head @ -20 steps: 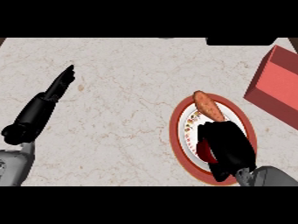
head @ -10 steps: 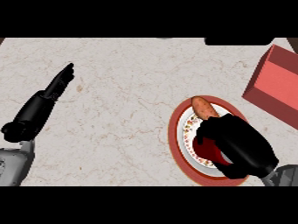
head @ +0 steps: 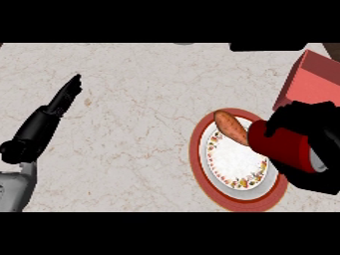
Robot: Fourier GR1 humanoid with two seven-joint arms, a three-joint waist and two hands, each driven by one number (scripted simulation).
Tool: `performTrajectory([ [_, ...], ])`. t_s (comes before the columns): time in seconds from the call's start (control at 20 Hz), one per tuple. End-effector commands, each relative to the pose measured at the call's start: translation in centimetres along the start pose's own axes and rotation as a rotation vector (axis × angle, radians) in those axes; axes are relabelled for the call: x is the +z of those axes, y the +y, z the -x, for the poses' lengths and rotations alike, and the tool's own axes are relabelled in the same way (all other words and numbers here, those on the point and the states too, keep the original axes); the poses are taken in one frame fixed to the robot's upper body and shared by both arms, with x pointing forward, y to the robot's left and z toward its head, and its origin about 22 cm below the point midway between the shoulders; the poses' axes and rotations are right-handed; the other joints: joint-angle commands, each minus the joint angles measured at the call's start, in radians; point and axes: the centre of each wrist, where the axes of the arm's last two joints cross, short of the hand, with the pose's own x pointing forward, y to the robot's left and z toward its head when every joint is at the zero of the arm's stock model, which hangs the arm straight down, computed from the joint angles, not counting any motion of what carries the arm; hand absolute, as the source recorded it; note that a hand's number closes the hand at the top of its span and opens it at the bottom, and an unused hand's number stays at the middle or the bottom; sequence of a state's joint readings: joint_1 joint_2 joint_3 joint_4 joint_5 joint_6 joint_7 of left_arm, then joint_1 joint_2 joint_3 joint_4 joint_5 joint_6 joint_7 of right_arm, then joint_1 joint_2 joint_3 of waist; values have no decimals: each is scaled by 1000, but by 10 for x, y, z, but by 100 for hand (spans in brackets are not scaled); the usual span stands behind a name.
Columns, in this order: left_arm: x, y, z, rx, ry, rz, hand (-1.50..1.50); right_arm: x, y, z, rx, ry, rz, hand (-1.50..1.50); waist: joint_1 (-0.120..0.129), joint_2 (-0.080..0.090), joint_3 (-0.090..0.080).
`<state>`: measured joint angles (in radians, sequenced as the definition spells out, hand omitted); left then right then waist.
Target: Pick the can from the plate and place it in the cardboard box
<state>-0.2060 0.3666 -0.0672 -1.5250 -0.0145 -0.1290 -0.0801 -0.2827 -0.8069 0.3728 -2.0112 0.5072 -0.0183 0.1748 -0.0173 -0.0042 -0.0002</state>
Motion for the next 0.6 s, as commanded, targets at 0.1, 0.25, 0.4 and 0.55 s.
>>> performTrajectory([
  [0.1, 4, -6, 2, -8, 0, -2, 0, 1, -47, 31, -115, 270, 208, 150, 2, 0, 0],
  [0.25, 2, -13, -9, 3, -18, 20, 0, -2, -68, 64, -119, 364, 242, 150, 18, 3, 1],
  [0.4, -20, 2, -8, 5, -9, -13, 0, -6, -88, 87, -129, 426, 287, 150, 13, 7, 0],
  [0.55, -1, 1, -4, -13, -24, 12, 0, -4, -99, 132, -140, 481, 285, 150, 29, 7, 0],
])
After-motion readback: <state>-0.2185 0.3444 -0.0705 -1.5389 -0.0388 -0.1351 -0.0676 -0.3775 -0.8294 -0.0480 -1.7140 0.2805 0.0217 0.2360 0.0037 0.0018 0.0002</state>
